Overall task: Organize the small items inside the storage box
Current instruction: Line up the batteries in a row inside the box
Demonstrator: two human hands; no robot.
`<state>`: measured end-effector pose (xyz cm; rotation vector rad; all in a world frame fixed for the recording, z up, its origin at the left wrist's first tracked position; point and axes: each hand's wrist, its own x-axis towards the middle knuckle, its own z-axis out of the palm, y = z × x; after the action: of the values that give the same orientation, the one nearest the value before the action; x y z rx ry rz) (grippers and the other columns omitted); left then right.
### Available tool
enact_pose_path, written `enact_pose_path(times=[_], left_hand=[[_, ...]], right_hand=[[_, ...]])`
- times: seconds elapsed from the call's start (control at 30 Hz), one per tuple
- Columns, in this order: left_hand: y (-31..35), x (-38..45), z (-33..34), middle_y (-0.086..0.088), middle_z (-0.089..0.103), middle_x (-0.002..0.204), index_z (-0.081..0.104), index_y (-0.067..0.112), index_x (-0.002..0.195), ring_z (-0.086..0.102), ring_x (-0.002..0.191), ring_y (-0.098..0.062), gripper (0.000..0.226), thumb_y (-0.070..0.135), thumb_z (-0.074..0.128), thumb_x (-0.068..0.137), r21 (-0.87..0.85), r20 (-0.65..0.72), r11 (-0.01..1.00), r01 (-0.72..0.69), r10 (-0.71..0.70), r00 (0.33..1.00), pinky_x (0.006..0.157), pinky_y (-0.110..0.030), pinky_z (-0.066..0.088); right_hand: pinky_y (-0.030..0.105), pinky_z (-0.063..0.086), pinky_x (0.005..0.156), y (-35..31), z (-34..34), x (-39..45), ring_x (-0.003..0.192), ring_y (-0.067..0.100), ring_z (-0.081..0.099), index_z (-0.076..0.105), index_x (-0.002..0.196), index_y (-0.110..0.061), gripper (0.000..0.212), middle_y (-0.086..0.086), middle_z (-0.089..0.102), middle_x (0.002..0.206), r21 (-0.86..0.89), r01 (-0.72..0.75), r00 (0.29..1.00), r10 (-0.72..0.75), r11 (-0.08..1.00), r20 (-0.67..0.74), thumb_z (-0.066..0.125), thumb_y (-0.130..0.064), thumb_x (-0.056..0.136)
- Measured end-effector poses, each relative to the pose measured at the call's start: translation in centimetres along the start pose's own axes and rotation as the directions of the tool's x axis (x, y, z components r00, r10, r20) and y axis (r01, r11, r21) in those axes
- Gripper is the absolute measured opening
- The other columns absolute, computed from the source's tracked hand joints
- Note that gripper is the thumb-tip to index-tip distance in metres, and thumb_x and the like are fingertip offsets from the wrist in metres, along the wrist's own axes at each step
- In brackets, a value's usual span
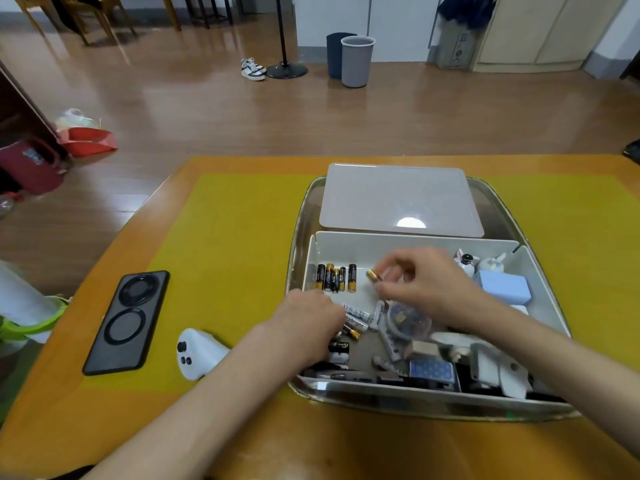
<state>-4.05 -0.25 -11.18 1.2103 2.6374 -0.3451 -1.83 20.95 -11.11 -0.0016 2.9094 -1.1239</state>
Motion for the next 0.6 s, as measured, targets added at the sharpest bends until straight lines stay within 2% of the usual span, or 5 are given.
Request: enact_pose_path(times=[0.1, 0.37, 0.47, 0.53, 0.6], left_hand=[[0.1, 0.2, 0.0, -0.004, 0.067, 0.102, 0.064, 0.019, 0.099, 0.060, 0.099, -0.025, 0.022, 0.033, 0.074, 0.085, -0.015, 0.001, 1.000, 0.020, -0.020, 1.000, 0.077, -0.036, 0.051], [0.0, 0.1, 0.2, -0.002, 0.068, 0.093, 0.063, 0.022, 0.090, 0.064, 0.093, -0.025, 0.018, 0.032, 0.077, 0.082, -0.079, -0.059, 0.997, 0.017, -0.022, 0.998, 0.066, -0.032, 0.037], [-0.4, -0.4, 0.0, 0.004, 0.067, 0.097, 0.065, 0.024, 0.103, 0.060, 0.098, -0.020, 0.024, 0.033, 0.076, 0.083, -0.140, -0.104, 0.990, -0.036, 0.021, 0.994, 0.081, -0.037, 0.040], [-1.2, -1.1, -1.0, 0.012, 0.069, 0.094, 0.065, 0.030, 0.109, 0.059, 0.100, -0.014, 0.030, 0.038, 0.076, 0.083, -0.210, -0.183, 0.975, -0.068, 0.029, 0.983, 0.095, -0.040, 0.037], [-2.7, -2.1, -2.3, 0.013, 0.069, 0.091, 0.063, 0.034, 0.113, 0.060, 0.098, -0.013, 0.028, 0.038, 0.072, 0.086, -0.296, -0.288, 0.951, -0.083, -0.006, 0.958, 0.096, -0.039, 0.044]], right_hand=[[0.030, 0.045, 0.062, 0.2, 0.2, 2.3, 0.072, 0.008, 0.064, 0.070, 0.096, -0.029, 0.014, -0.009, 0.069, 0.073, -0.137, -0.071, 0.997, 0.067, 0.988, -0.033, 0.069, -0.028, 0.082], [0.041, 0.055, 0.083, -0.6, 3.6, 4.0, 0.094, 0.028, 0.066, 0.070, 0.106, -0.026, 0.024, 0.001, 0.073, 0.100, -0.386, -0.089, 0.996, 0.087, 0.918, -0.022, 0.065, -0.036, 0.085], [0.038, 0.055, 0.077, -0.9, 3.0, 2.9, 0.087, 0.023, 0.067, 0.074, 0.104, -0.028, 0.021, -0.005, 0.075, 0.092, -0.393, -0.026, 1.000, 0.020, 0.919, -0.020, 0.062, -0.034, 0.089], [0.031, 0.052, 0.068, -1.2, 2.3, 2.0, 0.074, 0.009, 0.064, 0.075, 0.093, -0.032, 0.011, -0.014, 0.070, 0.075, -0.318, 0.014, 1.000, -0.015, 0.948, -0.002, 0.065, -0.033, 0.089], [0.021, 0.043, 0.059, -2.0, 2.1, 0.8, 0.062, -0.002, 0.057, 0.072, 0.080, -0.037, 0.008, -0.020, 0.064, 0.063, -0.275, 0.070, 0.996, -0.054, 0.959, 0.066, 0.069, -0.033, 0.086]])
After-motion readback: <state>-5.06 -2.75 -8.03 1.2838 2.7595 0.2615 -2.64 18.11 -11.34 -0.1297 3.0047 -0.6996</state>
